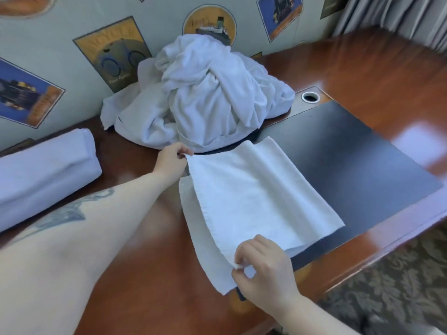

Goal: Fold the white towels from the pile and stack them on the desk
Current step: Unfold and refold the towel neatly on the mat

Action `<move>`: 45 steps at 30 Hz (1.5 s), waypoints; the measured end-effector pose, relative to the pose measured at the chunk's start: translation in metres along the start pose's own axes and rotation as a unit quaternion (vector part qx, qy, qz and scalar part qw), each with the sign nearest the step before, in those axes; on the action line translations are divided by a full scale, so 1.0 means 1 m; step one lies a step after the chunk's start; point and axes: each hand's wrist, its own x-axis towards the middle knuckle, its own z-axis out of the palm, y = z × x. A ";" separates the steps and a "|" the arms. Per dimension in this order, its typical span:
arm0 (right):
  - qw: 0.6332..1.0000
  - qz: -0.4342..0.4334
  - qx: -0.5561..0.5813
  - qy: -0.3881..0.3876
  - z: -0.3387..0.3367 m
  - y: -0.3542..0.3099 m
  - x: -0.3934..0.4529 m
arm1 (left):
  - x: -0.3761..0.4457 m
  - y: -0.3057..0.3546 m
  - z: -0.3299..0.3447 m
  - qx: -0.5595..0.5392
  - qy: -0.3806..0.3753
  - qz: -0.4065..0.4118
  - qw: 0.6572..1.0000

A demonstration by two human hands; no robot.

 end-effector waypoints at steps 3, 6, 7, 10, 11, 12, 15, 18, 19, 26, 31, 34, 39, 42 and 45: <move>1.000 0.021 -0.019 -0.003 0.017 -0.012 -0.008 | -0.011 -0.027 -0.015 0.065 -0.048 0.037 0.996; 0.997 0.032 -0.049 -0.043 0.037 -0.024 -0.021 | -0.021 -0.053 -0.025 0.098 -0.120 0.081 0.985; 0.995 0.038 -0.067 -0.067 0.044 -0.027 -0.025 | -0.023 -0.059 -0.027 0.105 -0.133 0.092 0.981; 0.986 0.086 -0.099 -0.101 0.060 -0.031 -0.034 | -0.023 -0.067 -0.026 0.140 -0.147 0.120 0.972; 0.984 0.101 -0.107 -0.102 0.063 -0.032 -0.037 | -0.020 -0.067 -0.024 0.150 -0.146 0.125 0.970; 0.982 0.112 -0.117 -0.099 0.067 -0.033 -0.039 | -0.018 -0.064 -0.022 0.158 -0.144 0.127 0.969; 0.978 0.127 -0.145 -0.078 0.069 -0.032 -0.042 | -0.012 -0.054 -0.018 0.164 -0.133 0.136 0.968; 0.973 0.134 -0.176 -0.065 0.070 -0.032 -0.045 | -0.011 -0.047 -0.014 0.129 -0.107 0.151 0.974; 0.971 0.138 -0.184 -0.061 0.070 -0.032 -0.046 | -0.011 -0.046 -0.012 0.117 -0.100 0.152 0.976; 0.965 0.149 -0.206 -0.057 0.087 -0.035 -0.053 | -0.014 -0.086 -0.008 0.163 -0.086 0.113 0.976; 0.968 0.168 -0.175 -0.063 0.085 -0.042 -0.058 | -0.020 -0.085 -0.008 0.281 -0.064 0.136 0.948; 0.962 0.217 -0.154 -0.057 0.084 -0.045 -0.052 | -0.039 -0.066 0.007 0.202 -0.023 0.121 0.972; 0.948 0.263 -0.161 -0.077 0.082 -0.041 -0.036 | -0.111 -0.027 0.072 0.236 -0.176 0.145 0.945; 0.941 0.306 -0.141 0.014 0.059 -0.018 -0.024 | -0.134 -0.011 0.099 0.250 -0.216 0.084 0.940; 0.918 0.364 -0.121 0.100 0.022 0.029 -0.014 | -0.145 0.002 0.115 0.238 -0.213 0.005 0.948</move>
